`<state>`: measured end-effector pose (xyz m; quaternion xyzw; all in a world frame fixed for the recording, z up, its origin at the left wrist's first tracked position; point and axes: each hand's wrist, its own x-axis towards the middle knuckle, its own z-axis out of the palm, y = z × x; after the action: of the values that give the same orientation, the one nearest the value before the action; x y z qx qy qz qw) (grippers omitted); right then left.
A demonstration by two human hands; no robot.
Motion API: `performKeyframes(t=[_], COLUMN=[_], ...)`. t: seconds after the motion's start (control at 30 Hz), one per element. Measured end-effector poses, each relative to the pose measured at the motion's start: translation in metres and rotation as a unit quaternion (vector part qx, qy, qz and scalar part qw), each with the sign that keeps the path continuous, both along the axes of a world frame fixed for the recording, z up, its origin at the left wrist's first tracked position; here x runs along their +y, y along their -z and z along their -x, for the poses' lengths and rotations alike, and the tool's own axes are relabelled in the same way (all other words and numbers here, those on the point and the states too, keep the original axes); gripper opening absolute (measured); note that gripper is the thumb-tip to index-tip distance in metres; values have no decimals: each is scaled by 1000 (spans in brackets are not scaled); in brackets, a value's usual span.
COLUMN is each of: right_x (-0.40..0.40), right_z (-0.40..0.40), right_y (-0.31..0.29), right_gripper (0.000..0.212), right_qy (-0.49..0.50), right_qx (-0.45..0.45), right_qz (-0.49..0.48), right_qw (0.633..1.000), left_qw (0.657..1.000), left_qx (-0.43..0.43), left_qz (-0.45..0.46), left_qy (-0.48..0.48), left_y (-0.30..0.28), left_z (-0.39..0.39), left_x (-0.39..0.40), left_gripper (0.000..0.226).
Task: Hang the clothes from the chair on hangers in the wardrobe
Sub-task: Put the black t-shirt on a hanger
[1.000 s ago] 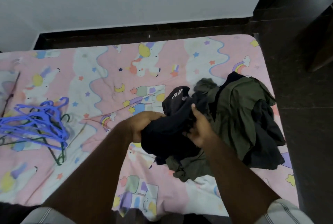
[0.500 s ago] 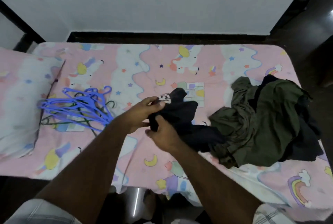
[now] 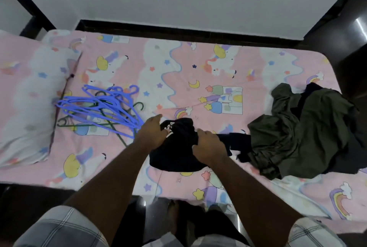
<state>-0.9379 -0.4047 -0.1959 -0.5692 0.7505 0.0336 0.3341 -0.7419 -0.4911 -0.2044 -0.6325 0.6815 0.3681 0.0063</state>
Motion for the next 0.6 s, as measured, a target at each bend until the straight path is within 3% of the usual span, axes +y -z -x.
performKeyframes(t=[0.17,0.3,0.4,0.6], right_x=[-19,-46,-68,-95], right_z=[23,38,48,53], right_y=[43,81,113,178], right_gripper=[43,45,34,33], right_qy=[55,73,74,64], right_qx=[-27,-47,-62,-111], right_qz=[-31,-32,-28,-54], right_qw=[998,996,995,990], left_qw=[999,998,998,991], left_qx=[-13,-34,-32,-55], left_qz=[-32,-49,-49,-95], left_qy=[-14,-20,-26,-76], left_y=[42,76,101,162], left_z=[7,21,42,81], left_x=[3,-15,-31,-60], left_gripper=[66,63,55,70])
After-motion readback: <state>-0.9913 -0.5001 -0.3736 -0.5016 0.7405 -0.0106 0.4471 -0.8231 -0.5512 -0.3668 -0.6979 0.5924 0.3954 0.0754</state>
